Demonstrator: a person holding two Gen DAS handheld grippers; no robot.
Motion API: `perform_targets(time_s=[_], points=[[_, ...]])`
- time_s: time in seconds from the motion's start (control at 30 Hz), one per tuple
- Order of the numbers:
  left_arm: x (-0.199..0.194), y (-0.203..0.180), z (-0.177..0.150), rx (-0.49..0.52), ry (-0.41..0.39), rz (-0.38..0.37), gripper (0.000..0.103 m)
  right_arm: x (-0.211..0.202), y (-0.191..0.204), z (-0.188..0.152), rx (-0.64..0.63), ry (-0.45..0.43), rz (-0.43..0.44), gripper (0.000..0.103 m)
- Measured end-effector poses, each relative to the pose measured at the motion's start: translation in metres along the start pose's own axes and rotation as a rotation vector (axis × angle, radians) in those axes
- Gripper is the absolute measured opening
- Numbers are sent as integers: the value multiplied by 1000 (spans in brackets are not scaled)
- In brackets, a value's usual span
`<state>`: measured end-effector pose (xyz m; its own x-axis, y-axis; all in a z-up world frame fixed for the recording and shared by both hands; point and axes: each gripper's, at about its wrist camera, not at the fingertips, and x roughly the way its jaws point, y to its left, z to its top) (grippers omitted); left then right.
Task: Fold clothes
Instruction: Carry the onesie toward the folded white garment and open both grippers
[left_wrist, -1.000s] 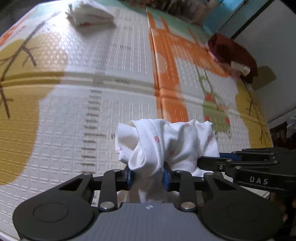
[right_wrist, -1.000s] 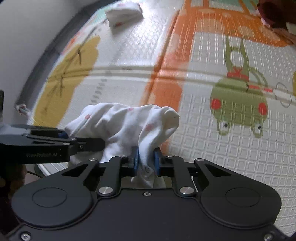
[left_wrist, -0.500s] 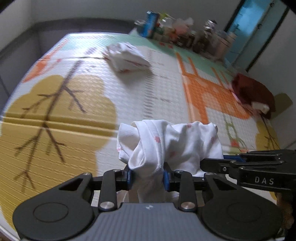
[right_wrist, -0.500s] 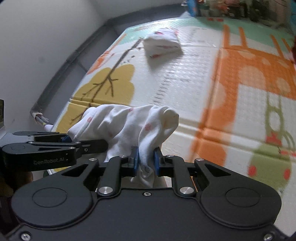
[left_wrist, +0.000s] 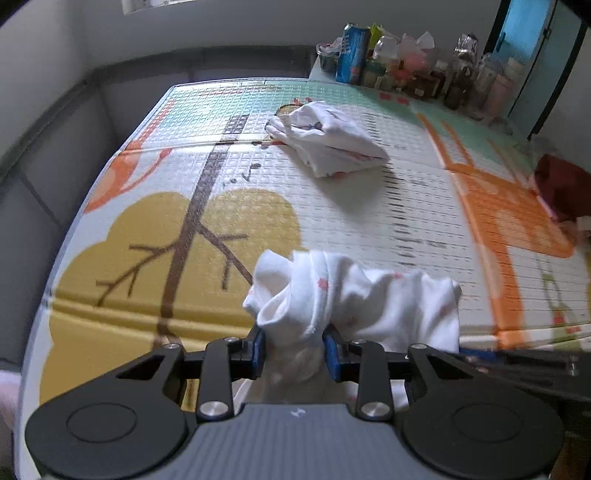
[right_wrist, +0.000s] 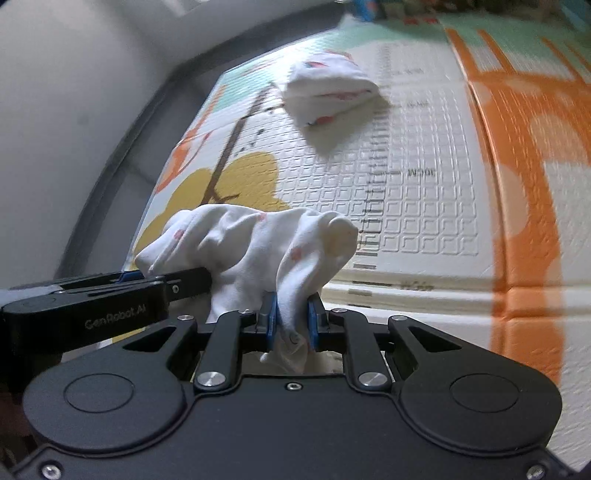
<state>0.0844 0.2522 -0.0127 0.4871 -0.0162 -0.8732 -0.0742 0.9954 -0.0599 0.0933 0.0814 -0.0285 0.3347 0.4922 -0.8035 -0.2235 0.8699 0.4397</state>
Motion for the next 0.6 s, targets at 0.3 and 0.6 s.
perform_targets(time_s=[0.3,0.6], points=[[42,10,14,7,56,8,38,36,-5,-2,90,10,-52,21],[-7,27,9,-109,-44,46,65,-15,-4,19,-71,-94,-8,29]])
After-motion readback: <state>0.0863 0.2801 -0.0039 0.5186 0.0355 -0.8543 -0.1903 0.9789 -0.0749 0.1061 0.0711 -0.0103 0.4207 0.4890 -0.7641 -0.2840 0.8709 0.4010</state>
